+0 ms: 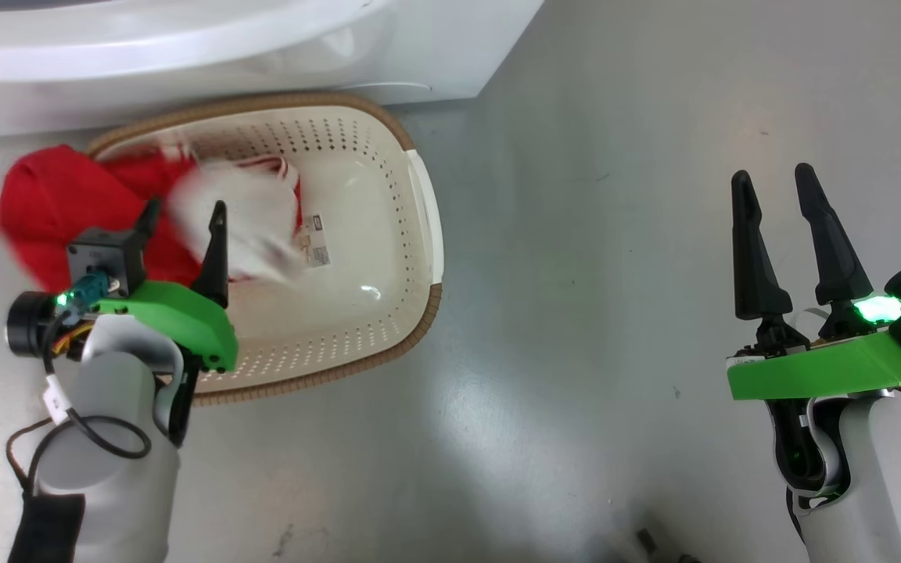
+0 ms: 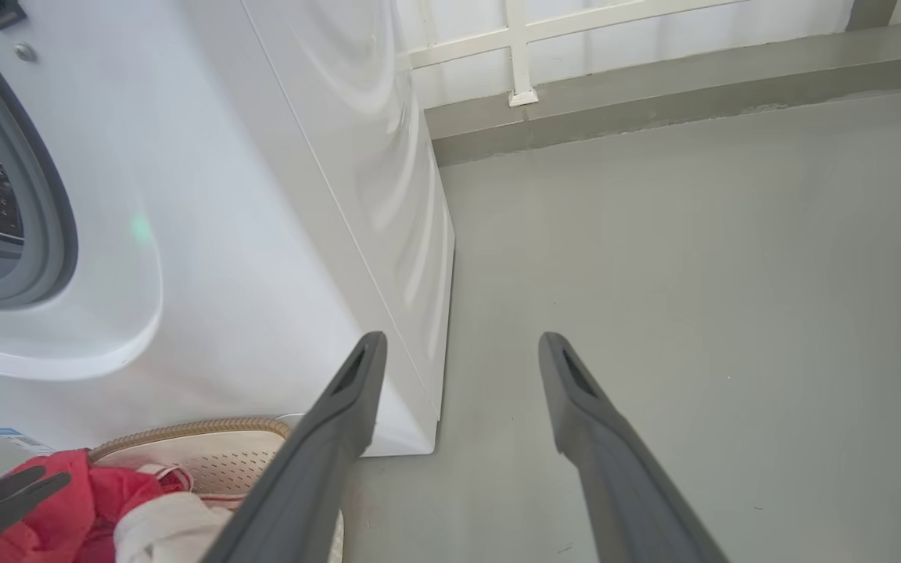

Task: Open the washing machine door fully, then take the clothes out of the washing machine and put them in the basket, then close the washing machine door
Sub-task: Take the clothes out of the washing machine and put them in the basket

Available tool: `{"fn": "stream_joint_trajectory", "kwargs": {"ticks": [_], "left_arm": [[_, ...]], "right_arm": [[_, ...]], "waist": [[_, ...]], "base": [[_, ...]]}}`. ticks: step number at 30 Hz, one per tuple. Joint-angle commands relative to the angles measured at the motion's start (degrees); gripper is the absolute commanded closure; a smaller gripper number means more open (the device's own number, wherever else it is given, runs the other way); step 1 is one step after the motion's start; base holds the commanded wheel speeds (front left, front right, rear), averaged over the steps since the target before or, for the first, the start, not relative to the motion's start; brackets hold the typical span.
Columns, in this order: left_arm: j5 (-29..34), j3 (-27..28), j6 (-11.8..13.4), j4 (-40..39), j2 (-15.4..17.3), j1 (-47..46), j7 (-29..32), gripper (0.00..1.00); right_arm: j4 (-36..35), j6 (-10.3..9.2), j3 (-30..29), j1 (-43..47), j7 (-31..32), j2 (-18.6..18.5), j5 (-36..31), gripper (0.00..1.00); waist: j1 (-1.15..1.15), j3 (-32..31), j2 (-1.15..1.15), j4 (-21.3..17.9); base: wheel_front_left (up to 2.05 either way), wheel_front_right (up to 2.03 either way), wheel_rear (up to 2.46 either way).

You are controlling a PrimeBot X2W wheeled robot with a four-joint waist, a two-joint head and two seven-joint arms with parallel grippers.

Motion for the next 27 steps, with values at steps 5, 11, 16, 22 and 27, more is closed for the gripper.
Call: {"fn": "stream_joint_trajectory", "kwargs": {"ticks": [5, 11, 16, 22, 27], "left_arm": [[-0.7, 1.7, -0.3, -2.8, 0.5, 3.2, -0.3, 0.0], [-1.7, 2.5, -0.4, -5.9, -0.2, 5.7, -0.3, 0.0], [-2.6, 2.3, -0.4, -8.8, -0.5, 7.1, -0.3, 0.0], [-3.2, 2.8, -0.4, -11.4, -0.5, 7.8, -0.3, 0.0], [-3.3, 4.2, -0.4, -15.2, -0.3, 9.4, -0.3, 0.0]], "right_arm": [[-0.7, 0.37, 1.1, 1.0, -0.4, -0.4, -1.1, 0.0], [-0.5, 0.37, 1.0, 1.7, -0.4, -0.4, -1.8, 0.0], [-0.6, 0.37, 0.6, 1.9, -0.4, -0.4, -2.5, 0.0], [-0.5, 0.37, 0.3, 2.2, -0.4, -0.4, -3.3, 0.0], [-0.1, 0.37, 0.3, 2.8, -0.4, -0.4, -3.9, 0.0]], "waist": [[0.0, -1.5, 0.0, 0.7], [0.0, -3.2, 0.0, 1.5], [0.0, -3.9, 0.0, 2.3], [0.0, -4.6, 0.0, 3.1], [0.0, -6.4, 0.0, 3.6]], "base": [[0.0, 0.0, 0.0], [0.0, 0.0, 0.0], [0.0, 0.0, 0.0], [0.0, 0.0, 0.0], [0.0, 0.0, 0.0]]}}
